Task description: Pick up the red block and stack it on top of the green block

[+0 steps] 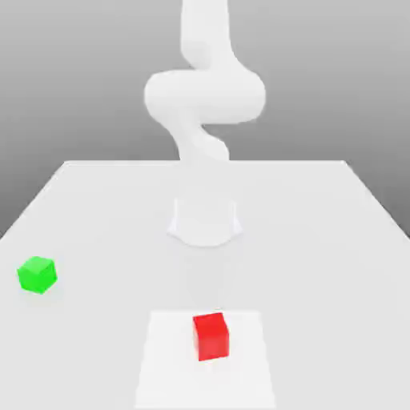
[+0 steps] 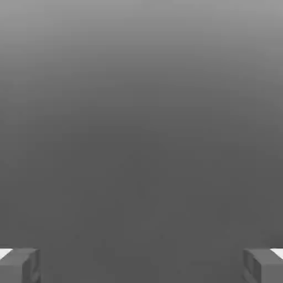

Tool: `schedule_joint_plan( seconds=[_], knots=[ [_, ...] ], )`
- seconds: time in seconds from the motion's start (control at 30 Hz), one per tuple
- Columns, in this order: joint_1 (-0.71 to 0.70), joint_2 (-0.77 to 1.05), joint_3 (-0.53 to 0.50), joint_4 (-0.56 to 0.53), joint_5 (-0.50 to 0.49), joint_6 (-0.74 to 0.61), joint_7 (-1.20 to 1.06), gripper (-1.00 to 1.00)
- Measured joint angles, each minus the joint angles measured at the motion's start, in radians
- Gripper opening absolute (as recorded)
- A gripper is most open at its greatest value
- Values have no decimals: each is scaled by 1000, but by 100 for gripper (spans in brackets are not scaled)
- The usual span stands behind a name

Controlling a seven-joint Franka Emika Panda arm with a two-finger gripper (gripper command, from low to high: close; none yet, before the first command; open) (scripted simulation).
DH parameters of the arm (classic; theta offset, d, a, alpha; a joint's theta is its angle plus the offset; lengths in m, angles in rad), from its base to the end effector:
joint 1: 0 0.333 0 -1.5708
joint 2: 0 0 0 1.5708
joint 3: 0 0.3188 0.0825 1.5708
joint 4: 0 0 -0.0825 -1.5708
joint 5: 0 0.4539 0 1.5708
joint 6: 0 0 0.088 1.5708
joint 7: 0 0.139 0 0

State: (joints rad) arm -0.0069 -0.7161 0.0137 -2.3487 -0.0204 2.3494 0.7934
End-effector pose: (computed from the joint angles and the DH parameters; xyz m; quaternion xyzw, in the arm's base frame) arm 0.4688 0.0036 0.6350 -0.8665 0.3550 -0.3285 0.1236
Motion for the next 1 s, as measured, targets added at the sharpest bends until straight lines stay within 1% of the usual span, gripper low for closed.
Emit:
schedule_joint_plan(
  seconds=[0.2,0.4,0.53,0.63,0.7,0.83,0.87,1.0],
  knots=[
    [-10,234,16,-129,-52,134,-21,0],
    [-10,453,10,-252,-72,262,-62,0],
    [0,597,0,-335,-51,348,-114,0],
    [8,703,4,-396,0,414,-178,0],
    [9,773,7,-403,14,468,-194,0],
    [11,916,3,-388,10,589,-192,0],
    [14,952,-1,-383,7,619,-190,-100],
    [14,952,-1,-383,5,619,-189,-100]
  ],
)
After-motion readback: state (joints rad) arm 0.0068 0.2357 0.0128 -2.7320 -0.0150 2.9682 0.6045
